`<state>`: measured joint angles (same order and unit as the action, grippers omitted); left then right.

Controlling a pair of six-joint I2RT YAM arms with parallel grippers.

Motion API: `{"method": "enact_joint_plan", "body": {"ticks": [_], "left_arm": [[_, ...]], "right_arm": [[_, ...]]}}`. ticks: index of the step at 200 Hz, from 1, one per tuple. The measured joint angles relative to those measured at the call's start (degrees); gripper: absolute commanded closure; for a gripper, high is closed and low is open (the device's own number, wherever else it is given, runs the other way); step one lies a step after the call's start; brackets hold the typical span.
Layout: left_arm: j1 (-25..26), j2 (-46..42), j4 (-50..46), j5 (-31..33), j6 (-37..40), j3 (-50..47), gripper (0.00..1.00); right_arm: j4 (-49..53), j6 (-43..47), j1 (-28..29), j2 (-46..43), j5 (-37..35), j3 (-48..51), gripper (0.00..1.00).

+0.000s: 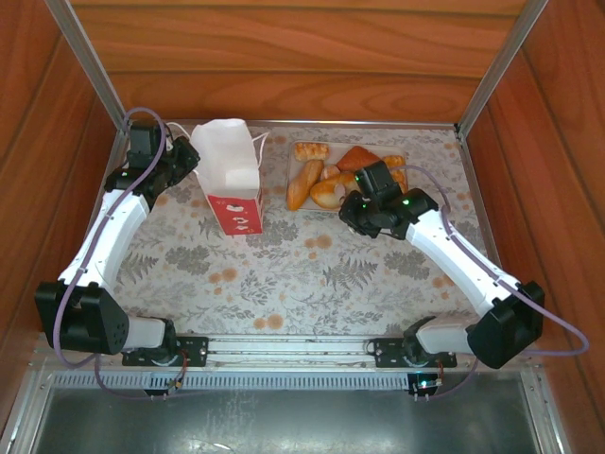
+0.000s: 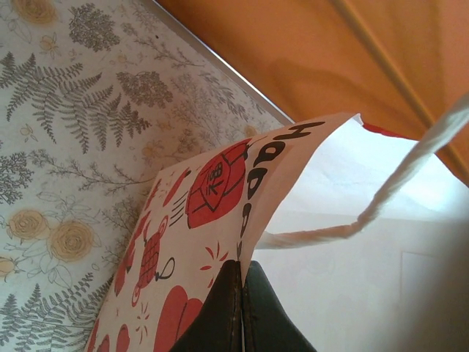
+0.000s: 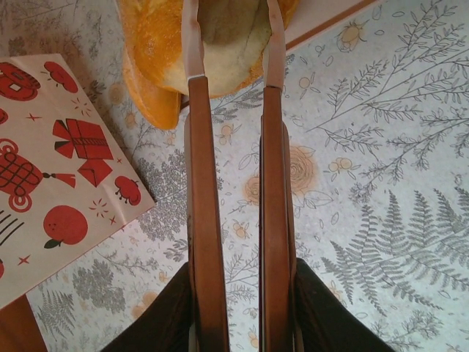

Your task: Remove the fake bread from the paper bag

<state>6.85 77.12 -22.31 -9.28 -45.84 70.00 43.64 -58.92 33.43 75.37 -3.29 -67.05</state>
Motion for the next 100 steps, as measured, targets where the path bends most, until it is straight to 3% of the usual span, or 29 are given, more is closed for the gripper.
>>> {"method": "enact_joint_plan", "body": {"ticks": [100], "left_arm": [[-0.4,-0.3,-0.1,0.0,1.2,0.0,1.00]], "right_arm": [[-3.8,-2.6,-0.9,4.7,2.3,0.4,0.80]]}}
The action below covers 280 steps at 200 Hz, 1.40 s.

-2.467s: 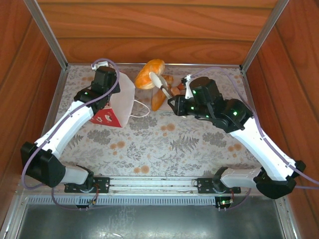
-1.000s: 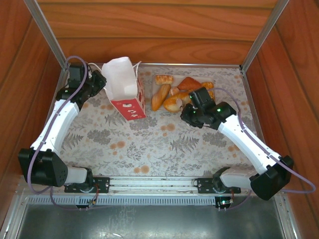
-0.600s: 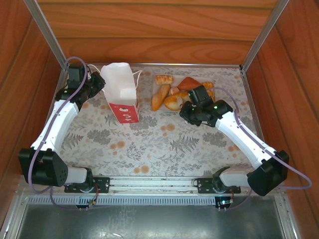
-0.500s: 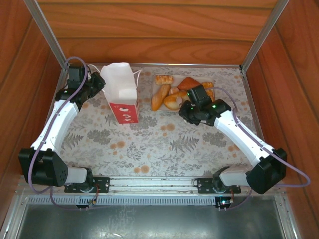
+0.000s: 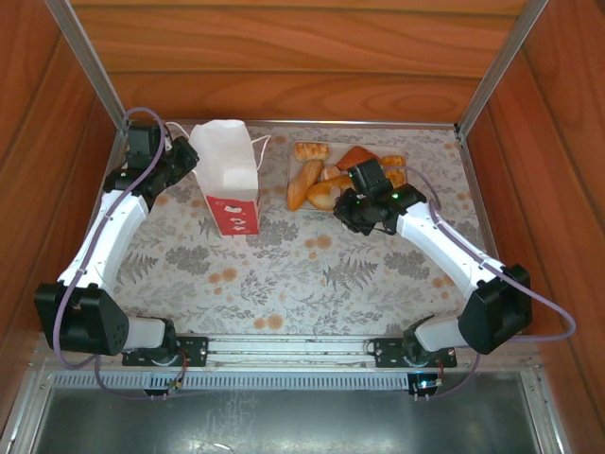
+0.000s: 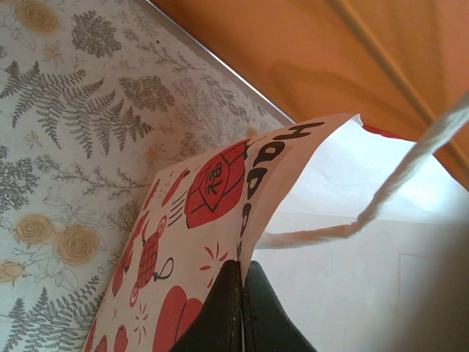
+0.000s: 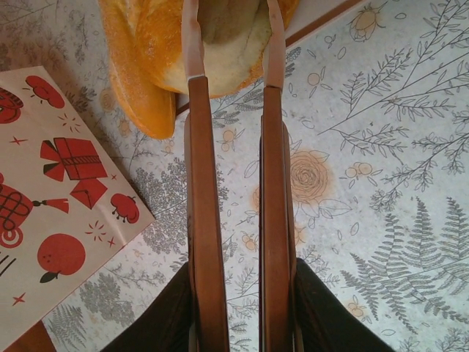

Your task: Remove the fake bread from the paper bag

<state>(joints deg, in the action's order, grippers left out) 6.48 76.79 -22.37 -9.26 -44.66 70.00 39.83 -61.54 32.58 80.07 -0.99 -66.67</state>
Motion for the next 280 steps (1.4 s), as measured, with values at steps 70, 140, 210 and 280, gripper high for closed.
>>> {"method": "enact_joint_plan", "body": {"ticks": [70,140,210,280], "left_arm": [[-0.1,0.0,0.0,0.0,0.1,0.0,1.00],[-0.1,0.0,0.0,0.0,0.1,0.0,1.00],[-0.1,-0.4,0.0,0.0,0.1,0.0,1.00],[-0.1,-0.4,0.0,0.0,0.1,0.0,1.00]], "right_arm": [[-2.2,-0.9,0.0,3.2,1.6,0.2,0.64],[-2.1,-0.7,0.0,3.2,2.5,0.2,0.47],[-1.7,-0.3,0.0,2.3,1.9,0.2,0.43],[-1.3,-0.2,0.0,-0.1,1.6,0.2,0.42]]}}
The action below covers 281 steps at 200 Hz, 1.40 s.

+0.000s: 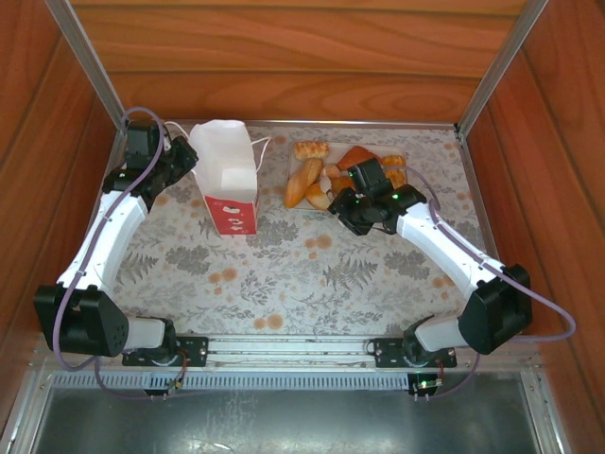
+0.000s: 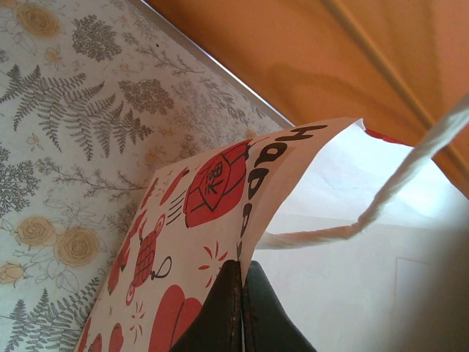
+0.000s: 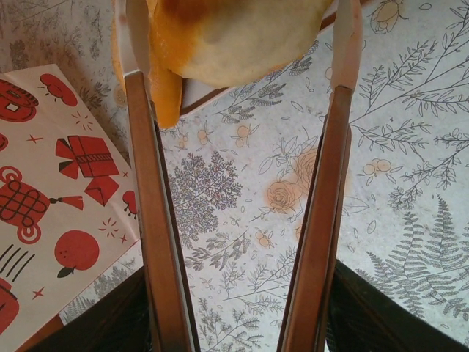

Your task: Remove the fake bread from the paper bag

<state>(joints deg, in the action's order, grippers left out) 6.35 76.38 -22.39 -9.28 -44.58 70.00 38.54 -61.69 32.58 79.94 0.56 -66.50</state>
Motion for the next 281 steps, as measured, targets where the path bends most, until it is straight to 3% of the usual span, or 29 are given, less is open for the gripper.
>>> {"method": "enact_joint_plan", "body": {"ticks": [200,227,244,281], "left_arm": [[0.0,-0.5,-0.3,0.5,0.1,0.0,1.00],[-0.4,-0.1,-0.4,0.6,0.4,0.1,1.00],[-0.9,1.2,-0.4,0.6,0.7,0.8,1.00],[-1.4,3.5,-0.4,0.6,1.1,2.0,1.00]], "right_arm": [[2.3,0.5,0.0,-3.6,-0.5,0.5,0.41],[3.0,0.8,0.0,-5.4,-1.0,0.5,0.47],[3.2,1.0,0.0,-6.8,-1.4,0.6,0.60],[3.6,1.2,0.0,-8.8,-1.6,1.6,0.61]]}}
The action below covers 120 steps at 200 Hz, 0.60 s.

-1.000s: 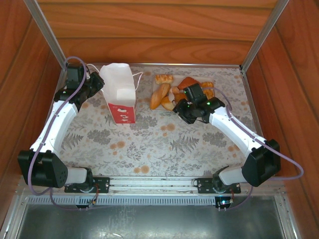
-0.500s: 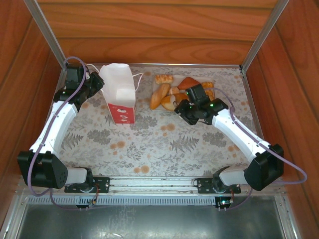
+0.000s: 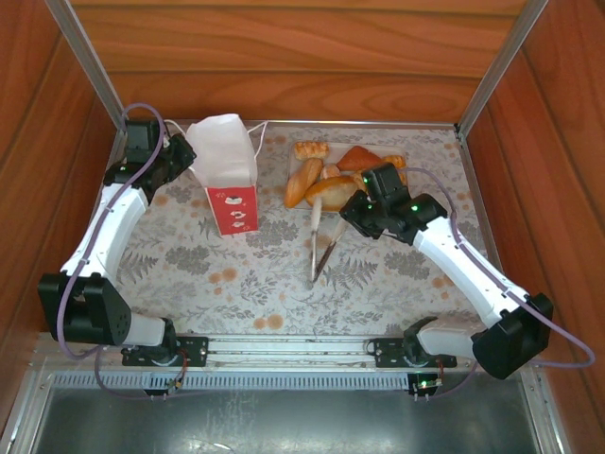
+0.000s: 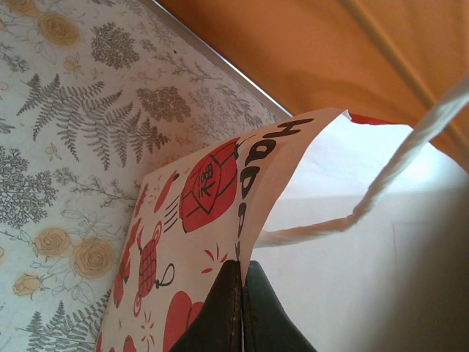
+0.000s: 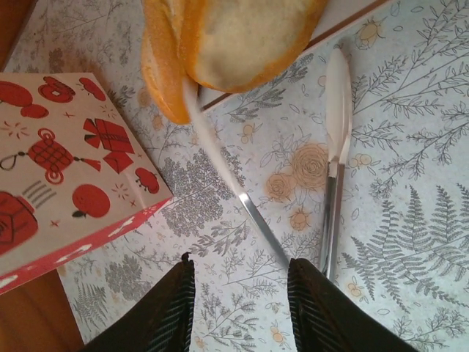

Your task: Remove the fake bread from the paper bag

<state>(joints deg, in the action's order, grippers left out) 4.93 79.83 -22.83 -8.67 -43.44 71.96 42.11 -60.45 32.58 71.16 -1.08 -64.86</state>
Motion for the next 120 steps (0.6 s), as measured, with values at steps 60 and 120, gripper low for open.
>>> {"method": "enact_joint_plan", "body": {"ticks": [60,120], "left_arm": [[-0.2,1.2,0.0,0.0,0.3,0.9,0.91],[-0.8,1.9,-0.2,-0.9,2.5,2.0,0.31]], "right_arm": [[3.0,1.9,0.5,-0.2,1.3,2.7,0.61],[8.2,3.6,2.7,-1.7,-2.1,3.7,0.48]]}}
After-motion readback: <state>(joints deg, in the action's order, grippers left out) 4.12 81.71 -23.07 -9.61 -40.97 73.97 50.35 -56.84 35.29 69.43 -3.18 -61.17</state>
